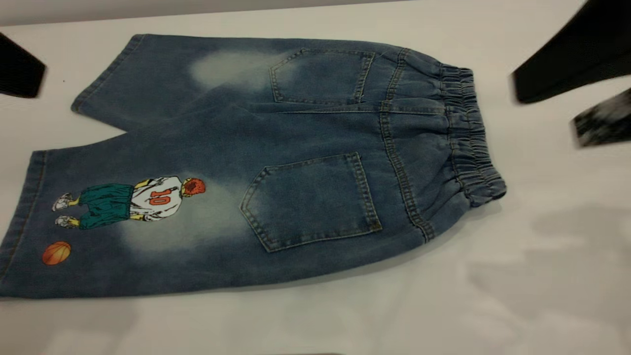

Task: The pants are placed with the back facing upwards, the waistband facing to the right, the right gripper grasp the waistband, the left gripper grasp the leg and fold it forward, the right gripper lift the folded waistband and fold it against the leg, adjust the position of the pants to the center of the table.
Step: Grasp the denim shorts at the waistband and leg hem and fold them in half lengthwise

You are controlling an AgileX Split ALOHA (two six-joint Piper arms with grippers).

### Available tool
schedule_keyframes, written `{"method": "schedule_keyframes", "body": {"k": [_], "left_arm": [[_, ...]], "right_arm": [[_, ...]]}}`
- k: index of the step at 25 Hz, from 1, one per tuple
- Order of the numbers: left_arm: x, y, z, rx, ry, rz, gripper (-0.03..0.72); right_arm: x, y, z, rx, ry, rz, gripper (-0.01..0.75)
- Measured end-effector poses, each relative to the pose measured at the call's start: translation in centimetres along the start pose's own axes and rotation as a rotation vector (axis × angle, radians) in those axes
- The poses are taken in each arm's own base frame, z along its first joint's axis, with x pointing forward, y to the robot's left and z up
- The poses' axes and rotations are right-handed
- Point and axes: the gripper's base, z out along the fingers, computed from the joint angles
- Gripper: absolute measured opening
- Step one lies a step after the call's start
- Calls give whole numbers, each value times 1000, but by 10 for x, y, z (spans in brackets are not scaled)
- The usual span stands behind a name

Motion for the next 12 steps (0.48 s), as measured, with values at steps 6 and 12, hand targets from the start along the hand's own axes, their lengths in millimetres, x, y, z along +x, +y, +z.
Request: {"method": "schedule_keyframes", "body": {"k": [6, 12], "left_arm": [[-11, 7, 12, 5, -3, 9, 550], [-20, 10, 20, 21, 3, -23, 550]], "right_arm": [[-8, -34, 48, -37, 47, 197, 597], [-15, -61, 83, -39, 82, 320, 594]]}}
